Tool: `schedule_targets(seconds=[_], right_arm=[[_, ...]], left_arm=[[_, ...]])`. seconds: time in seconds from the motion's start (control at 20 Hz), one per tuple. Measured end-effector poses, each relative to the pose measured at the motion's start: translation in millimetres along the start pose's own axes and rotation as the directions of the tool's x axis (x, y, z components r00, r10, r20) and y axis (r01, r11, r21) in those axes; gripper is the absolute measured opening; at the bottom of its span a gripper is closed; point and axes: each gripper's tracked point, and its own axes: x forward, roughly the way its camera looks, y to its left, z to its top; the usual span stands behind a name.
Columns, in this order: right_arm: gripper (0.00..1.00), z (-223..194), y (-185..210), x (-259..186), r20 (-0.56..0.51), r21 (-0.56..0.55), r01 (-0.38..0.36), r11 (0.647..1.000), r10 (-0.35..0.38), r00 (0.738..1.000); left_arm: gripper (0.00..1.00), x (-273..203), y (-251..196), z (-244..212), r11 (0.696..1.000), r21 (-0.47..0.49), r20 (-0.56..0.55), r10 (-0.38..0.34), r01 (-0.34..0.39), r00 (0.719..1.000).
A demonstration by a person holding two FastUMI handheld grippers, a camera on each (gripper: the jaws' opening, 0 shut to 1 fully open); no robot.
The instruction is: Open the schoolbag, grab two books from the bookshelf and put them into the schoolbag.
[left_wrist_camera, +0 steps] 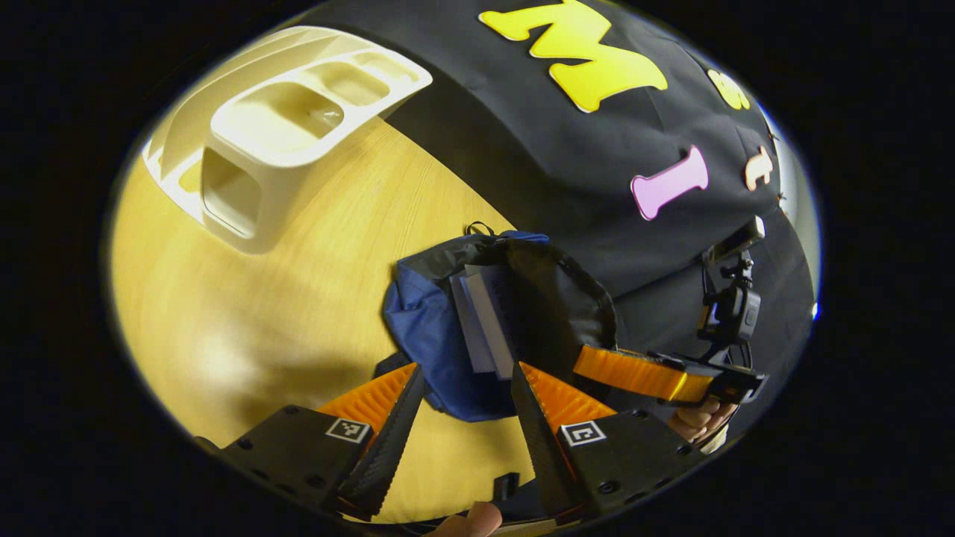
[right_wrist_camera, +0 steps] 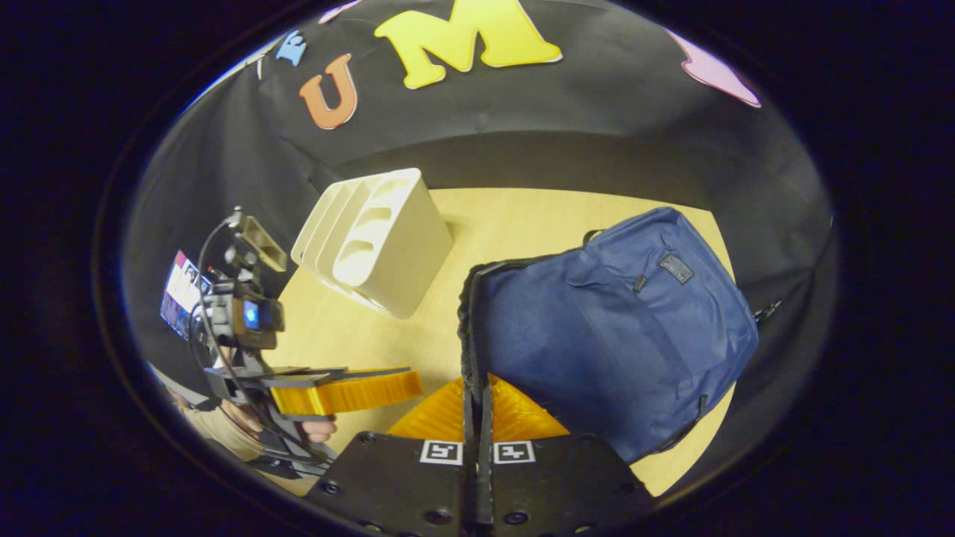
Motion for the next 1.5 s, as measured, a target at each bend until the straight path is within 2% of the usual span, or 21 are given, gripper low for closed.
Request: schedule_targets(seconds=[0.15,0.3,0.45,0.6,0.75,0.85,0.95,1.0,1.05,1.1,1.2,1.25,1.3,1.4,1.45,1.5], right_arm=[[0.01,-9.8,0.0,10.0,0.01,0.069,0.016,0.997,-0.017,1.0],[0.01,-17.8,1.9,17.4,0.011,0.165,0.022,0.986,-0.024,1.0],[0.01,-24.8,4.2,26.2,0.021,0.199,0.038,0.979,-0.042,0.999],[0.02,-31.1,3.9,34.3,0.025,0.25,0.057,0.967,-0.065,0.998],[0.04,-34.9,5.6,45.0,0.035,0.276,0.091,0.957,-0.104,0.994],[0.04,-38.9,7.4,53.3,0.024,0.283,0.121,0.952,-0.133,0.991],[0.05,-39.5,10.9,59.0,0.008,0.302,0.138,0.943,-0.147,0.989],[0.1,-37.5,11.1,57.7,0.008,0.306,0.153,0.94,-0.164,0.986],[0.1,-35.2,13.4,53.2,0.015,0.307,0.159,0.938,-0.172,0.985],[0.05,-31.8,19.9,46.6,0.028,0.309,0.141,0.94,-0.157,0.987],[0.29,-31.2,24.2,42.5,0.025,0.294,0.147,0.944,-0.162,0.987],[0.31,-32.2,23.3,38.6,0.021,0.271,0.158,0.949,-0.17,0.985],[0.51,-30.9,23.2,32.9,0.028,0.253,0.162,0.954,-0.175,0.984],[0.51,-24.2,38.7,21.6,0.06,0.252,0.084,0.964,-0.102,0.993],[0.51,-20.6,41.8,13.7,0.068,0.243,0.075,0.967,-0.094,0.993],[0.58,-17.5,40.5,5.3,0.085,0.223,0.085,0.971,-0.106,0.991]], left_arm=[[0.78,-34.0,3.9,5.9,0.993,0.11,-0.009,0.037,-0.036,0.999],[0.78,-58.5,7.3,15.2,0.986,0.158,-0.012,0.058,-0.056,0.998],[0.78,-84.5,22.4,37.5,0.961,0.245,0.043,0.12,-0.127,0.992],[0.78,-106.9,28.0,72.9,0.911,0.354,0.141,0.172,-0.212,0.975],[0.78,-126.2,24.7,97.9,0.852,0.452,0.206,0.19,-0.266,0.96],[0.78,-139.1,15.8,112.5,0.805,0.523,0.239,0.175,-0.279,0.955],[0.77,-146.5,6.7,118.8,0.773,0.569,0.257,0.158,-0.281,0.953],[0.77,-149.9,3.5,122.8,0.75,0.592,0.277,0.153,-0.294,0.949],[0.77,-151.2,2.0,127.1,0.724,0.615,0.304,0.147,-0.312,0.941],[0.77,-152.7,-0.6,130.2,0.699,0.633,0.327,0.148,-0.333,0.933],[0.78,-159.6,-6.5,134.5,0.656,0.658,0.368,0.148,-0.37,0.918],[0.78,-165.3,-11.1,138.5,0.641,0.662,0.39,0.149,-0.389,0.909],[0.78,-170.3,-14.1,142.1,0.633,0.658,0.411,0.153,-0.409,0.899],[0.78,-180.3,-22.8,147.4,0.635,0.659,0.419,0.134,-0.403,0.898],[0.78,-187.1,-24.7,157.2,0.628,0.659,0.44,0.124,-0.414,0.889],[0.78,-196.0,-26.0,167.9,0.616,0.651,0.474,0.126,-0.443,0.871]])
